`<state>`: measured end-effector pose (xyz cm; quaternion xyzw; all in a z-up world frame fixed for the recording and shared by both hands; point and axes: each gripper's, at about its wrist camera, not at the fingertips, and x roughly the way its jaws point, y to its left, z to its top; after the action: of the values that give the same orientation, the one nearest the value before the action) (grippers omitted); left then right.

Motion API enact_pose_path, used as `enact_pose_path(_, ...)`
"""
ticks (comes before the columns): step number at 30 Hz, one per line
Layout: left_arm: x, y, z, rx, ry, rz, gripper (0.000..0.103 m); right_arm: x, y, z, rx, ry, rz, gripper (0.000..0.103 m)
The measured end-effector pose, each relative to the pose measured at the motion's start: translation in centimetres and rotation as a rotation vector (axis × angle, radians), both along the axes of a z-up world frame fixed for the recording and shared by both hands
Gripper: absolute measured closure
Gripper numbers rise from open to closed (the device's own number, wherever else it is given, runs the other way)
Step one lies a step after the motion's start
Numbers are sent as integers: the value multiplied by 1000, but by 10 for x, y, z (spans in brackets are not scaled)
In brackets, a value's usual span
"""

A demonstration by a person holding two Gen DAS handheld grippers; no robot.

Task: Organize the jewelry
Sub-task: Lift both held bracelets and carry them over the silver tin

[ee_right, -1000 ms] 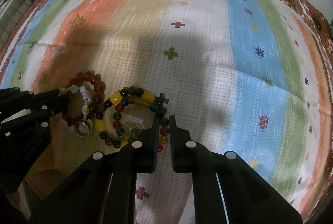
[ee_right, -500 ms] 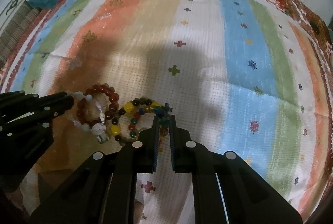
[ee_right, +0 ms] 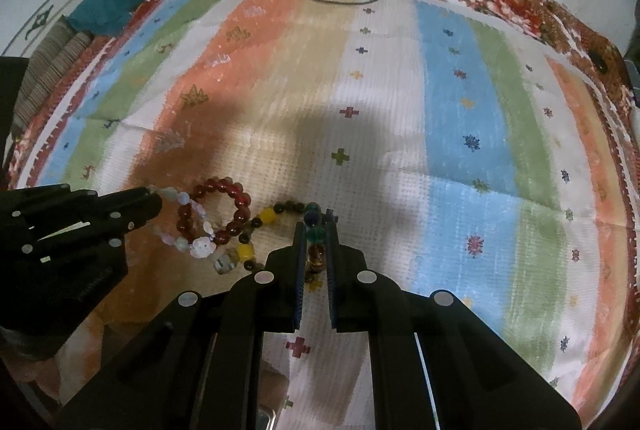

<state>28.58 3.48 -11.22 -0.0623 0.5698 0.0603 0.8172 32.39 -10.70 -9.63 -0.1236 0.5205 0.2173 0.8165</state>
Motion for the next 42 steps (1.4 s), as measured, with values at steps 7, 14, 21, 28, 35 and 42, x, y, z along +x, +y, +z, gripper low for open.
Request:
enact_pose_path(7,-10,-1,16,0,-38,-3,94,-12,-7,12,27,-20,-9,93)
enact_pose_path(14,-24,-6,35,15,-80,-15,94,-26,-12,20,36,-36,-4,93)
enact_pose_path(21,-38,-7,50,4,-112,-23,94,-41,-15,33,50,-71,-1,93)
enact_pose_path(28,-50,-10,59,-12,-137,-24,94,-52,-17,39,50,-100,2,93)
enact_pose_path(35,-62,-13,66,-17,-162,-31,94,-62,-16,48,65,-132,12,93)
enact_pose_path(42,-76,-19,73,-22,-186,-41,94,-73,-18,53,77,-153,14,93)
